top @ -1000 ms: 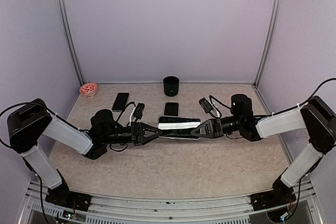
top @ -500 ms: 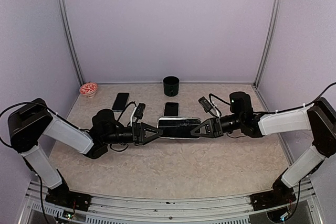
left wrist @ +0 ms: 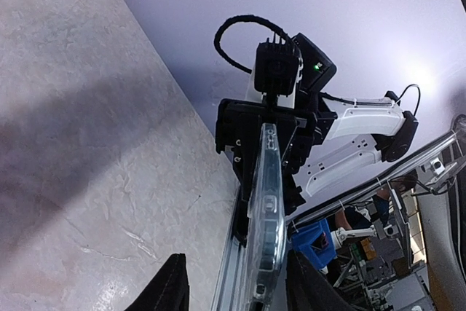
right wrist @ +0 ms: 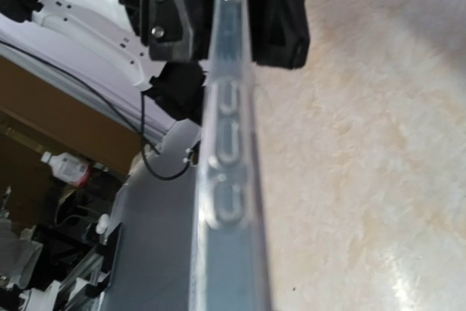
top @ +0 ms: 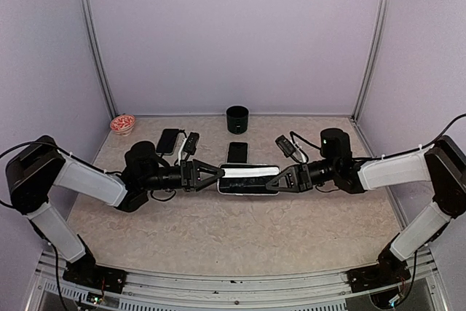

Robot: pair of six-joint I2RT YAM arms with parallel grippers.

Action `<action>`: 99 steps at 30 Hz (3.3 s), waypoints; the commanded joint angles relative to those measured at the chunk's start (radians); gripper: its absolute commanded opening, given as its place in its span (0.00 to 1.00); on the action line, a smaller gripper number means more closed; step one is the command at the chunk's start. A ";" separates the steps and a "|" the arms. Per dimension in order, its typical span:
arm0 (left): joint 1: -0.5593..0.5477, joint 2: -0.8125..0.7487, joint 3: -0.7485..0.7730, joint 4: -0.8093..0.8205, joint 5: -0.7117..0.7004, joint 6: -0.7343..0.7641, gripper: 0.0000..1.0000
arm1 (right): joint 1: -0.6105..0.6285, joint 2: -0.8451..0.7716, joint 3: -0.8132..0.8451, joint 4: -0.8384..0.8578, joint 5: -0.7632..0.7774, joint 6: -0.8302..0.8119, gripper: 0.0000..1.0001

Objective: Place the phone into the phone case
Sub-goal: Press the corner of the phone case at the bottom left corner of the phone case, then press the corner of the phone case at the top right corner of the phone case, then pass from the right arm to the left

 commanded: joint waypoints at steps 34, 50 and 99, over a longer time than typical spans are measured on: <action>-0.013 -0.134 0.170 -0.518 -0.079 0.431 0.00 | 0.029 0.040 -0.006 0.008 -0.050 -0.003 0.00; 0.024 -0.249 0.264 -0.727 -0.104 0.515 0.64 | 0.029 -0.014 0.054 -0.221 -0.018 -0.187 0.00; -0.146 0.194 0.751 -1.359 0.117 0.906 0.00 | 0.087 -0.044 0.099 -0.389 0.030 -0.331 0.11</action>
